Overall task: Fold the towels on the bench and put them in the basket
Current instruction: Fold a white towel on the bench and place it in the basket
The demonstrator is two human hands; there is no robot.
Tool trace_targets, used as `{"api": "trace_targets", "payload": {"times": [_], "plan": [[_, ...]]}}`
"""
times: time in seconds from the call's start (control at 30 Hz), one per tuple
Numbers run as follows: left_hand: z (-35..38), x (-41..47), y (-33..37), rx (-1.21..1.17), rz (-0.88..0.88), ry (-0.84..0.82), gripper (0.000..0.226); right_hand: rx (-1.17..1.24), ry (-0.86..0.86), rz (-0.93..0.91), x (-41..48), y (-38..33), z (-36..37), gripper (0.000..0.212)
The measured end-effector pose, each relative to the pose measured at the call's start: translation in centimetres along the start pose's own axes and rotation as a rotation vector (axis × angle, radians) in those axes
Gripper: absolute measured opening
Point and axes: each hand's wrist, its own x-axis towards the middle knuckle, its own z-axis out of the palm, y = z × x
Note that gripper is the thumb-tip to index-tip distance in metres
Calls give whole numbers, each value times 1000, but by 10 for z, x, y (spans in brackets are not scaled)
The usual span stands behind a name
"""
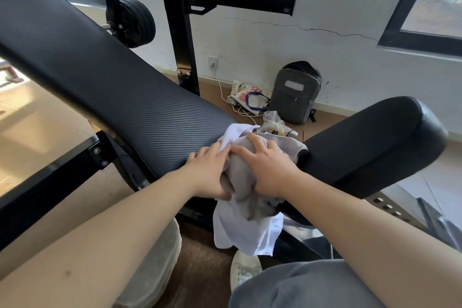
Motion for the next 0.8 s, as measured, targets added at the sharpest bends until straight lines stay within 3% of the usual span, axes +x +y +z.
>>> {"api": "trace_targets", "payload": {"times": [0.07, 0.13, 0.3, 0.43, 0.53, 0.6, 0.7, 0.8], "plan": [[12, 0, 4, 172, -21, 46, 134, 26, 27, -7, 1, 3, -1, 86], [20, 5, 5, 108, -66, 115, 125, 65, 41, -4, -1, 8, 0, 77], [23, 5, -3, -86, -62, 213, 67, 162, 92, 31, -10, 15, -2, 72], [6, -8, -13, -267, -167, 417, 3, 216, 214, 68, -15, 18, -7, 74], [-19, -14, -24, -485, -360, 595, 1, 175, 285, 114, -17, 21, -11, 73], [-39, -17, -34, -631, -550, 738, 18, 165, 298, 159, -17, 24, -10, 77], [-62, -23, -48, -826, -716, 906, 22, 150, 265, 253, -13, 26, -7, 82], [-66, -27, -50, -816, -662, 780, 37, 136, 83, 251, -7, 18, -4, 84]]}}
